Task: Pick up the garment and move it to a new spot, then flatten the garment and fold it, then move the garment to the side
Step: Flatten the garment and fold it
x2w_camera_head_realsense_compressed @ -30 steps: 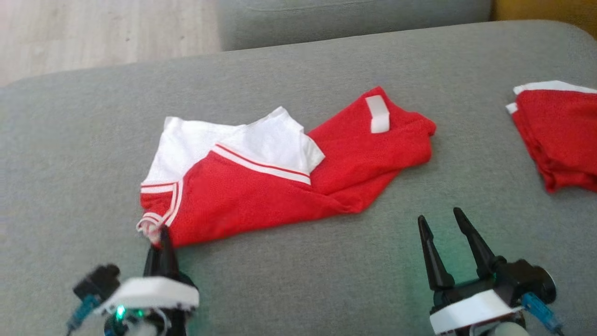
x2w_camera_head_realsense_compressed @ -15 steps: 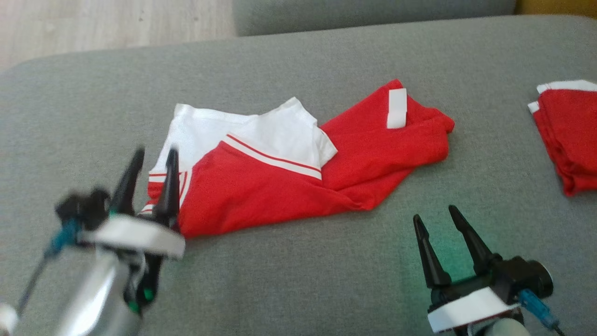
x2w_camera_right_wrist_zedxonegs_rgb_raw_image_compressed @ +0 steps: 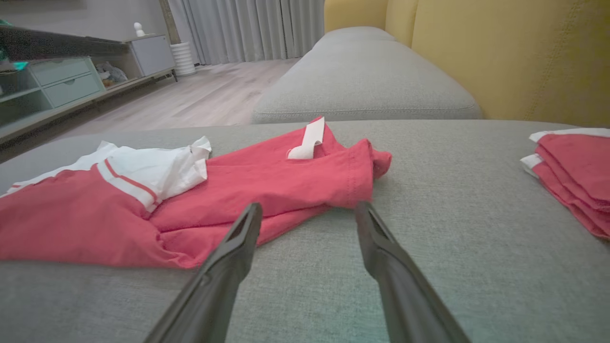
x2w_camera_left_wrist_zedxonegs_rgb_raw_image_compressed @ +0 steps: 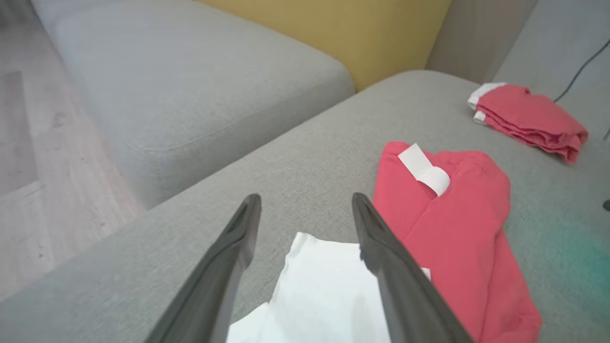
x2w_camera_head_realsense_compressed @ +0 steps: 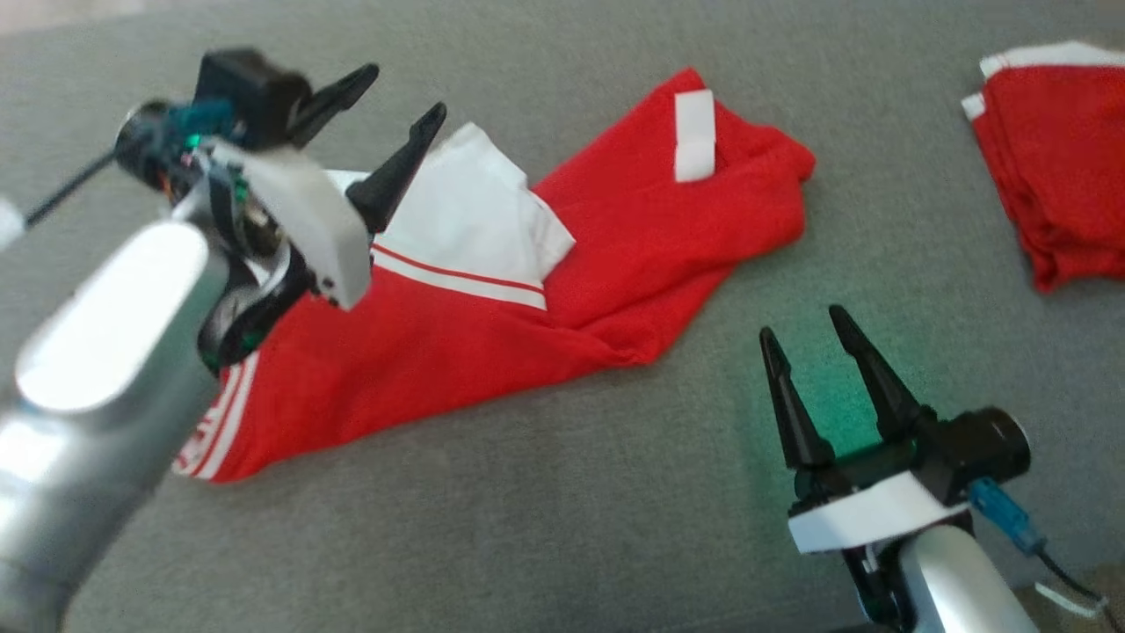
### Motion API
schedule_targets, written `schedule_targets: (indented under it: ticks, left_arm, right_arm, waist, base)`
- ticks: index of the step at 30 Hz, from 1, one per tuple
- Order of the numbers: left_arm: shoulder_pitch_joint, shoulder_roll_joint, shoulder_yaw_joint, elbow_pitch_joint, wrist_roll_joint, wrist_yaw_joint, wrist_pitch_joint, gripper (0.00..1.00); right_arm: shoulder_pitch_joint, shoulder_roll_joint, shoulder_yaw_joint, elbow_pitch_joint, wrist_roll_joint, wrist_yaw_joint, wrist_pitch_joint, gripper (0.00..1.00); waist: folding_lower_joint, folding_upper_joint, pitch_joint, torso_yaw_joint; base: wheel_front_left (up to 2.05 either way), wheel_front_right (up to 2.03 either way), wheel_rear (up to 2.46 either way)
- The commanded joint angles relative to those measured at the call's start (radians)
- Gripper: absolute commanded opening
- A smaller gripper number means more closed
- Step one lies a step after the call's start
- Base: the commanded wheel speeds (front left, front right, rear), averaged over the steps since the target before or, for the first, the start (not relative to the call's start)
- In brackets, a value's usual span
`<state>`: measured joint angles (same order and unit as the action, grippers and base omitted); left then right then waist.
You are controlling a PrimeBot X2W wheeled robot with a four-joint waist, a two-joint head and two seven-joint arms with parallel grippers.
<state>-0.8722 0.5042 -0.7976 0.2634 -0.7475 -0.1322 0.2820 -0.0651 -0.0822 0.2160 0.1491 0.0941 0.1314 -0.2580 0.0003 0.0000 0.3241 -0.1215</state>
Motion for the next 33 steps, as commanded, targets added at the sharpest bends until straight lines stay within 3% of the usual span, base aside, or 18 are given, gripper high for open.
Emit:
schedule_targets:
  ticks: [1,9,20,21,22,23,28,33]
  left_arm:
    - [-0.080,0.041,0.007,-0.009,-0.024,0.002,0.028,1.00]
    - [-0.250,0.098,-0.198,0.114,-0.034,0.002,0.117,1.00]
    - [-0.337,0.126,-0.348,0.235,-0.097,0.002,0.133,1.00]
    - [-0.338,0.128,-0.361,0.236,-0.113,0.002,0.141,0.86]
    - [-0.340,0.131,-0.374,0.233,-0.131,0.002,0.148,0.37]
    - [-0.343,0.134,-0.386,0.227,-0.148,0.002,0.153,0.00]
    - [-0.369,0.149,-0.422,0.189,-0.183,0.002,0.120,0.00]
    - [-0.417,0.171,-0.436,0.151,-0.166,0.002,-0.041,0.00]
  right_arm:
    - [-0.025,-0.012,0.028,-0.032,-0.004,-0.001,-0.004,1.00]
    - [-0.062,-0.001,0.042,-0.033,0.000,-0.001,-0.004,1.00]
    - [-0.083,0.019,0.054,-0.028,0.007,-0.001,-0.004,1.00]
    - [-0.084,0.020,0.054,-0.028,0.008,-0.001,-0.004,1.00]
    - [-0.085,0.021,0.055,-0.028,0.008,-0.001,-0.004,1.00]
    - [-0.086,0.022,0.054,-0.028,0.008,-0.001,-0.004,1.00]
    - [-0.086,0.025,0.043,-0.026,0.008,-0.001,-0.004,1.00]
    - [-0.077,0.027,0.029,-0.019,-0.001,-0.001,-0.004,1.00]
  waist:
    - [-0.0003,0.0000,0.058,-0.052]
    - [-0.0003,0.0000,0.131,-0.117]
    - [-0.0003,0.0000,0.169,-0.152]
    - [-0.0003,0.0000,0.171,-0.153]
    - [-0.0003,0.0000,0.172,-0.153]
    - [-0.0003,0.0000,0.173,-0.153]
    - [-0.0003,0.0000,0.171,-0.142]
    - [-0.0003,0.0000,0.137,-0.103]
  base:
    - [0.00,0.00,0.00]
    - [0.00,0.00,0.00]
    - [0.00,0.00,0.00]
    - [0.00,0.00,0.00]
    - [0.00,0.00,0.00]
    - [0.00,0.00,0.00]
    - [0.00,0.00,0.00]
    - [0.00,0.00,0.00]
